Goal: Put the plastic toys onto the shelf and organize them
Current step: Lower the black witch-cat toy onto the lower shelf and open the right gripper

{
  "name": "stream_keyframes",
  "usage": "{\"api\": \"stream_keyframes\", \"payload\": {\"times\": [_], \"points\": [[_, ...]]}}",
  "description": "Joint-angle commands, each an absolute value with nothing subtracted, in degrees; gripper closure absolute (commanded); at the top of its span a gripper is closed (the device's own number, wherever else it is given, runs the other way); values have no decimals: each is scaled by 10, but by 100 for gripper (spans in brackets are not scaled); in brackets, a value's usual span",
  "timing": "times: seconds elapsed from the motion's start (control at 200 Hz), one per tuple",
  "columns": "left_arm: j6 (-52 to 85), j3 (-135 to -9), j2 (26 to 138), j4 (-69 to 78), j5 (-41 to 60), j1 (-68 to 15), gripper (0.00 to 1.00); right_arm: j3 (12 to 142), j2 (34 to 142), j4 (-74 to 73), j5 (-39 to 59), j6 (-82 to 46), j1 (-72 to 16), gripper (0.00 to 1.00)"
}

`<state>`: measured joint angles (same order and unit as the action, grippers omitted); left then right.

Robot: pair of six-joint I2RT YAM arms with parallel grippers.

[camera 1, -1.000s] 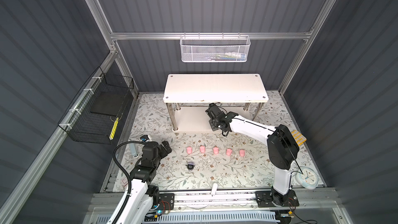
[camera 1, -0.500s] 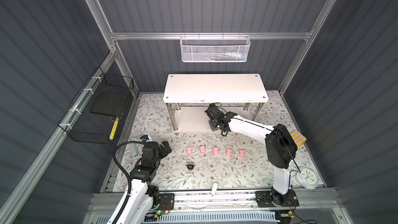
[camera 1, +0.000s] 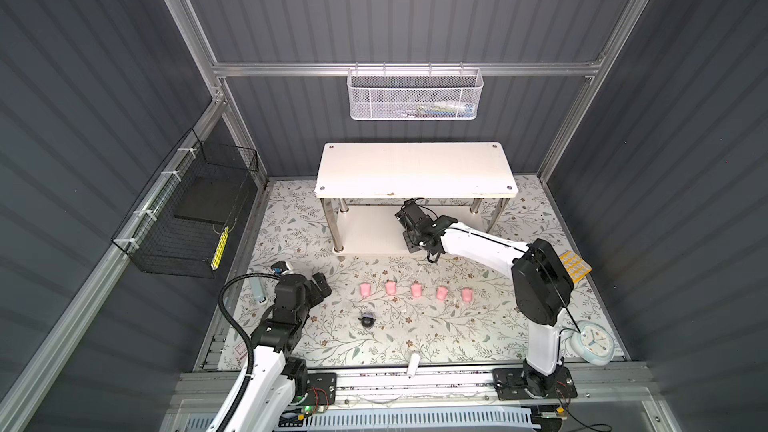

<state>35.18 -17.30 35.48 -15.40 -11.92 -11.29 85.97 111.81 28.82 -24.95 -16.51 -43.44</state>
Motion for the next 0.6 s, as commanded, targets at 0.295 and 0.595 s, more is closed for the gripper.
{"api": "stream_keyframes", "payload": {"times": [0.295, 0.595], "points": [[347, -169, 350, -156, -124, -115, 0, 852, 1104, 292, -257, -173, -431, 46], [348, -169, 349, -157, -123, -115, 0, 807, 1048, 267, -227, -192, -431, 40]]}}
